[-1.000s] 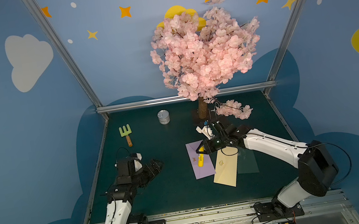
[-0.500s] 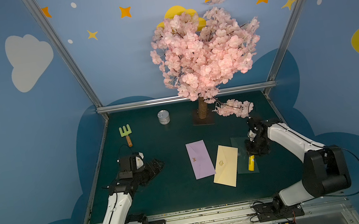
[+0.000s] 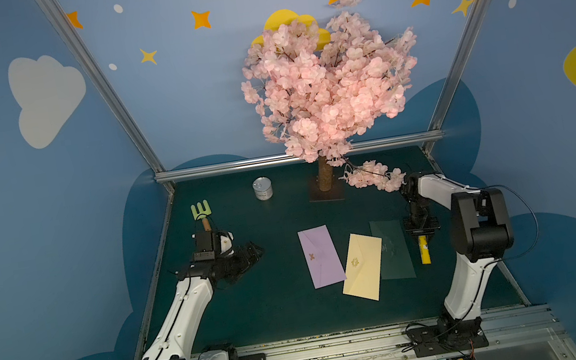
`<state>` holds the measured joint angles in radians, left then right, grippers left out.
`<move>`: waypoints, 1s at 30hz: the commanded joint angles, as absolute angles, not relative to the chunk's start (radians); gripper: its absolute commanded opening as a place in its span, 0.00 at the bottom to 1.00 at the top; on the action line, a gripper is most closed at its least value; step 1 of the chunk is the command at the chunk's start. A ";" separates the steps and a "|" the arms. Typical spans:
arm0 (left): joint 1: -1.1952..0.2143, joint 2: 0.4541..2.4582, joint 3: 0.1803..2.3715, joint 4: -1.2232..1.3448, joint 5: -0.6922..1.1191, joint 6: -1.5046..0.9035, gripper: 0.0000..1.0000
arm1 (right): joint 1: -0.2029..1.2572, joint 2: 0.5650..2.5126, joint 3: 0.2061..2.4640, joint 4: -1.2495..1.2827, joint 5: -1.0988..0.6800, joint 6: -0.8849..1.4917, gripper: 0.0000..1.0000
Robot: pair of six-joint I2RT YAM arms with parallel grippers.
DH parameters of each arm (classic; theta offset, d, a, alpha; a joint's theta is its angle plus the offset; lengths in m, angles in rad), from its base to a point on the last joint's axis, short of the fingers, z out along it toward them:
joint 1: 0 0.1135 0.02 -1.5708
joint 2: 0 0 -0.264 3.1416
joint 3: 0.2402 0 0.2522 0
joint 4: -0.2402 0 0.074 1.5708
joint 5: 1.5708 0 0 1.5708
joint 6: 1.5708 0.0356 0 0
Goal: Seal the envelope with a glue stick
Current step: Place the glue stick at the center of the board.
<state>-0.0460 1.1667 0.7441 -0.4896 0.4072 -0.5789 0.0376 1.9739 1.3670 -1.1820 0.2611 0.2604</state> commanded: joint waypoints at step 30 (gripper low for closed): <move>-0.048 1.388 0.948 -0.490 0.465 -0.528 0.94 | 0.000 1.929 1.334 -1.126 0.141 0.206 0.56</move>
<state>-0.0467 1.3949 0.9195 -0.4679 0.4561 -0.5457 0.0071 1.9812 1.3365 -1.1275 0.1570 0.2012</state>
